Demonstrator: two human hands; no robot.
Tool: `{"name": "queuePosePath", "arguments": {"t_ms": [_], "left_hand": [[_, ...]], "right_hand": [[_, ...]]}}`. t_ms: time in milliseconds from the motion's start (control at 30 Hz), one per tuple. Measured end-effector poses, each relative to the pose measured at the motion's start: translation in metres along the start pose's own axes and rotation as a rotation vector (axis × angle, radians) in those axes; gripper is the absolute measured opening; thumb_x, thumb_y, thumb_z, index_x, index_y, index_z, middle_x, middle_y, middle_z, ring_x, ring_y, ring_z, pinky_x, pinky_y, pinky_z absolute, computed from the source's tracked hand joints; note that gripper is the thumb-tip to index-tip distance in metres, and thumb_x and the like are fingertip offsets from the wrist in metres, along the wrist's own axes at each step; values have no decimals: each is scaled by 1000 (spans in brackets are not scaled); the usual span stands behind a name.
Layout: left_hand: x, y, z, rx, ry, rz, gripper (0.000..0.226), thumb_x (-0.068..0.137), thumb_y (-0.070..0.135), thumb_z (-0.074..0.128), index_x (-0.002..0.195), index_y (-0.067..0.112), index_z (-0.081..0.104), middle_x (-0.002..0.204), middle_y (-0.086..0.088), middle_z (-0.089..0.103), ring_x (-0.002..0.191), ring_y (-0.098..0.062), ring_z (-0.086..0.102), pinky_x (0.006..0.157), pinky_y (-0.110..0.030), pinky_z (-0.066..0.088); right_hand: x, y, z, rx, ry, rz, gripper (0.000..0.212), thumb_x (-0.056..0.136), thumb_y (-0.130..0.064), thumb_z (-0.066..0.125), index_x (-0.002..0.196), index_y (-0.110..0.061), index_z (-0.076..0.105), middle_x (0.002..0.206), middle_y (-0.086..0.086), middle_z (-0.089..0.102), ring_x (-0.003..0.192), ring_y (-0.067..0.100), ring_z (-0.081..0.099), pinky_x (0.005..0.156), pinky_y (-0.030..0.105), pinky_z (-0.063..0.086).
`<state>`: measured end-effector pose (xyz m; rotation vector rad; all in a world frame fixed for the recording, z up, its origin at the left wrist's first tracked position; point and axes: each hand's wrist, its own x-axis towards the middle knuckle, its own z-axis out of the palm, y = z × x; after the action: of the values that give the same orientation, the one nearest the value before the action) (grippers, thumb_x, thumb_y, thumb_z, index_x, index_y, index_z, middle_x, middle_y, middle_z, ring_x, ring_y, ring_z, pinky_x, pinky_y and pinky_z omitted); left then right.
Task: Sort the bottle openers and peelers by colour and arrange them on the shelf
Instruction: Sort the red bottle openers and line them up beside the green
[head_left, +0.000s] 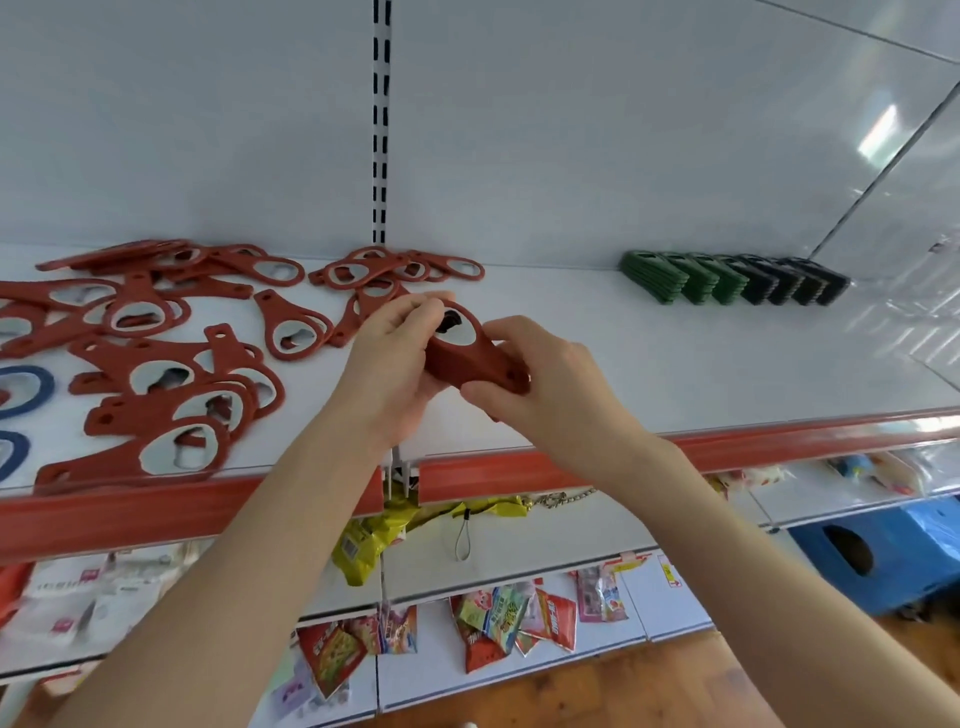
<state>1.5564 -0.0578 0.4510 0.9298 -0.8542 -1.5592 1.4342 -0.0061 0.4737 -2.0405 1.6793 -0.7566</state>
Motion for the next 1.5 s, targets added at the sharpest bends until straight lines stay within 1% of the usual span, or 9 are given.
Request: {"name": "queuePosePath", "arguments": {"t_ms": [133, 300, 633, 833, 967, 1133, 1267, 1400, 1500], "left_hand": [[4, -1, 8, -43, -32, -11, 15, 95, 8, 45, 92, 9, 59, 92, -10, 58, 73, -17, 62, 56, -28, 56], [12, -4, 29, -37, -49, -13, 16, 96, 9, 45, 86, 9, 58, 83, -6, 58, 57, -10, 63, 58, -28, 57], [40, -12, 86, 137, -126, -48, 19, 97, 26, 44, 101, 12, 57, 89, -4, 60, 85, -19, 60, 82, -34, 52], [55, -31, 92, 600, -71, 104, 16, 95, 33, 43, 98, 28, 57, 112, -1, 59, 110, -19, 55, 93, -33, 42], [63, -41, 95, 1231, -173, 240, 46, 93, 38, 47, 134, 16, 43, 138, -7, 45, 125, -20, 43, 97, -30, 35], [73, -55, 95, 1792, -311, 204, 57, 95, 40, 41, 143, 12, 27, 140, -15, 35, 134, -31, 25, 110, -42, 24], [74, -60, 90, 1825, -317, 119, 54, 94, 45, 37, 137, 12, 33, 133, -13, 38, 130, -29, 27, 108, -46, 25], [72, -60, 90, 1779, -305, 92, 55, 95, 44, 36, 140, 12, 30, 146, -13, 25, 141, -29, 12, 114, -45, 15], [71, -62, 88, 1762, -299, 104, 56, 95, 44, 36, 141, 13, 30, 147, -13, 24, 141, -29, 10, 114, -46, 14]], "right_hand": [[1, 9, 4, 5, 63, 24, 46, 85, -21, 65, 124, -16, 43, 95, 2, 62, 75, 16, 53, 63, 14, 39], [5, 26, -5, 37, 114, 51, 42, 86, -16, 62, 123, -17, 42, 90, 2, 61, 64, 4, 50, 57, 10, 39], [17, 75, -51, 139, 217, 85, 39, 84, -13, 63, 119, -19, 47, 80, -9, 59, 59, 1, 51, 52, 7, 39], [36, 122, -69, 119, 274, 150, 39, 84, -12, 63, 119, -14, 47, 87, -4, 59, 63, -2, 48, 51, 5, 38], [56, 152, -76, 65, 308, 200, 40, 83, -13, 63, 120, -9, 48, 96, 0, 57, 70, 12, 51, 49, 10, 37], [84, 179, -84, -9, 306, 288, 38, 85, -10, 59, 120, -3, 47, 109, 10, 58, 84, 18, 46, 61, 20, 30], [102, 190, -82, -92, 260, 378, 31, 85, -9, 56, 113, 0, 46, 110, 18, 58, 95, 31, 54, 67, 28, 35], [113, 190, -80, -192, 220, 409, 15, 87, -7, 51, 99, -4, 42, 110, 21, 58, 102, 36, 54, 68, 30, 33], [120, 192, -78, -266, 198, 424, 19, 89, -8, 50, 106, -1, 44, 113, 20, 58, 107, 36, 53, 70, 30, 32]]}}
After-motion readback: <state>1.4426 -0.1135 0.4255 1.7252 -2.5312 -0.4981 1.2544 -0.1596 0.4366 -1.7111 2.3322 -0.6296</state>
